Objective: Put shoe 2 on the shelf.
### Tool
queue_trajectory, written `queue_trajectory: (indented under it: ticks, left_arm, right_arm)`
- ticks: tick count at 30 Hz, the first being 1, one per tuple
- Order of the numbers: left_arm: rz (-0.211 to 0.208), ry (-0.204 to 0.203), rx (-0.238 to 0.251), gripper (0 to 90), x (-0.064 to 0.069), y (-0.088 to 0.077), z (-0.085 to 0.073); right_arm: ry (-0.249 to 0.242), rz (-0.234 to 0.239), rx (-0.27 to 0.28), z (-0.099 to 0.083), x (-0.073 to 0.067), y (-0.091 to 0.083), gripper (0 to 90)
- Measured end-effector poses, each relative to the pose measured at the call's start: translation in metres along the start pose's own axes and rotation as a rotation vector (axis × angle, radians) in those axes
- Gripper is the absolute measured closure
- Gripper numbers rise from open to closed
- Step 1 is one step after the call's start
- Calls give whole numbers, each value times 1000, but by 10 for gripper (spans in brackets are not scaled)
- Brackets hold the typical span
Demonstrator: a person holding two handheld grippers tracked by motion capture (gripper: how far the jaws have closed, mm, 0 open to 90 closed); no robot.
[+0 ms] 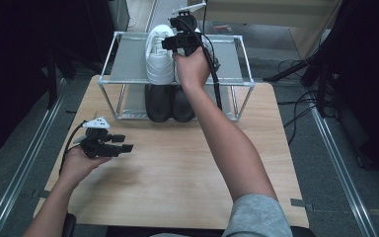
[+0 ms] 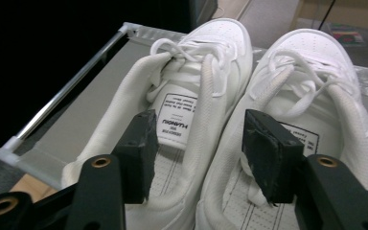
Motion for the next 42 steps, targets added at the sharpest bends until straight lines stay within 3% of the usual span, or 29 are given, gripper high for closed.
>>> queue_trajectory:
  ticks: [11,17,28,37,40,42]
  left_arm:
    - [-14,10,-16,399,2,9,6]
    - [-15,20,-23,399,3,12,7]
    - [-12,16,-26,398,2,13,7]
    - [-10,18,-30,396,2,13,6]
    - [-8,20,-30,396,2,13,6]
    - [-8,20,-30,395,2,13,6]
  right_arm:
    - [-27,82,31,-8,0,-19,445]
    - [-64,171,57,-18,3,-29,426]
    - [-96,202,88,-30,15,-59,413]
    - [-119,234,71,-52,18,-68,410]
    - [-106,265,81,-61,19,-71,412]
    - [-125,267,90,-66,18,-73,412]
Point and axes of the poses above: each handheld gripper's, and its own axes: y roughly forward along the jaws, z roughly out of its top, x roughly to its right, the point moved 7 cm from there along y, roughly forward along the jaws, and after that the axes turned 8 degrees about -y, right-handed, at the moved point
